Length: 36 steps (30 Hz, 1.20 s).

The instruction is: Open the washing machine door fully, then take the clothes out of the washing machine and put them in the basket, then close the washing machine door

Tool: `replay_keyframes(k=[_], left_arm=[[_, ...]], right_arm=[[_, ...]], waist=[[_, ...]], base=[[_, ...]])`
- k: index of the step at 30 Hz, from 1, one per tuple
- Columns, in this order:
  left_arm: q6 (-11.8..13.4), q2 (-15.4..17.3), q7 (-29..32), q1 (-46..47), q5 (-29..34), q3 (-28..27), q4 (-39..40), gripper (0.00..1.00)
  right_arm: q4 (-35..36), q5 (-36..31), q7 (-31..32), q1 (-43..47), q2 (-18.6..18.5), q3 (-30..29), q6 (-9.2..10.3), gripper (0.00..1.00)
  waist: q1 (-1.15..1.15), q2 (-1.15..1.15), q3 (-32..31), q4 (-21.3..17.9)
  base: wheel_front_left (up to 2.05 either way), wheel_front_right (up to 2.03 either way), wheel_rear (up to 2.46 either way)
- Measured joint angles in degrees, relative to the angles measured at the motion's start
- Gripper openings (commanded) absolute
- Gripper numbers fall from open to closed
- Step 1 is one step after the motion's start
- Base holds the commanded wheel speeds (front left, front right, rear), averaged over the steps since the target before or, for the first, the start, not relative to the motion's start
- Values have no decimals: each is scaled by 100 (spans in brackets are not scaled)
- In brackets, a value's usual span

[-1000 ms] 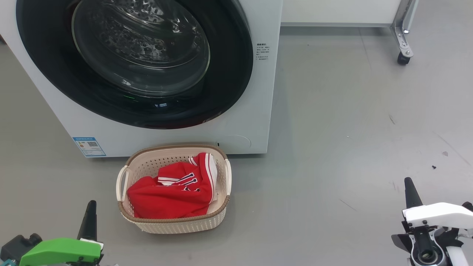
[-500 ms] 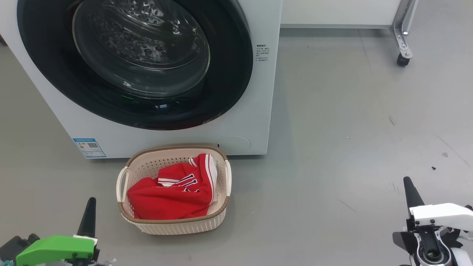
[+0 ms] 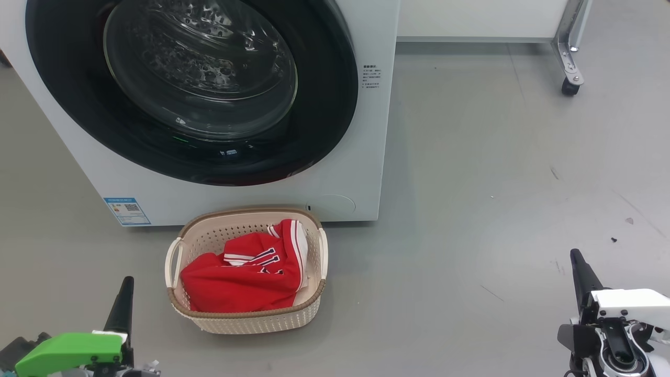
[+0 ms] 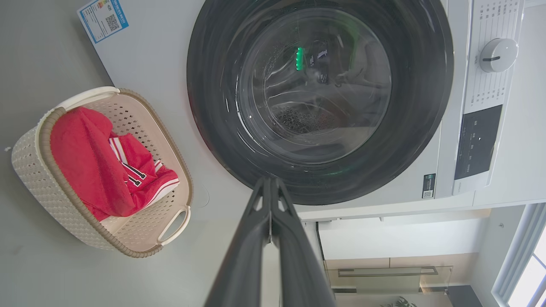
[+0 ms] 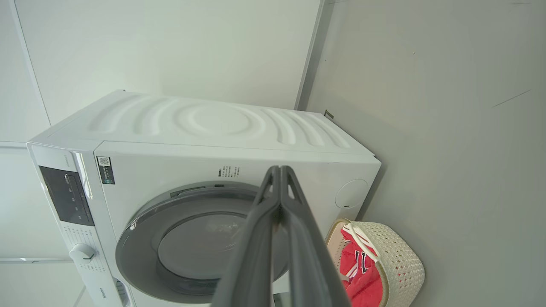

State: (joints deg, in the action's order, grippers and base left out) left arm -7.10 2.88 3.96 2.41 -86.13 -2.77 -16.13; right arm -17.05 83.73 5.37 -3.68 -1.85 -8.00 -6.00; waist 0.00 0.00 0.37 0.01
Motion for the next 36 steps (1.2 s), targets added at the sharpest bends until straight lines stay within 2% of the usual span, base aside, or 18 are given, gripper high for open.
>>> replay_keyframes(k=[12,36], left_arm=[[0,-21,179,87,-573,-108,21,0],[0,-24,186,100,-583,-112,23,0]], right_arm=[[10,744,148,-55,-3,-62,-67,0],[57,767,147,-55,-4,-55,-94,0]], waist=[[0,0,-22,-2],[0,0,-21,-1]], base=[[0,0,0],[0,0,0]])
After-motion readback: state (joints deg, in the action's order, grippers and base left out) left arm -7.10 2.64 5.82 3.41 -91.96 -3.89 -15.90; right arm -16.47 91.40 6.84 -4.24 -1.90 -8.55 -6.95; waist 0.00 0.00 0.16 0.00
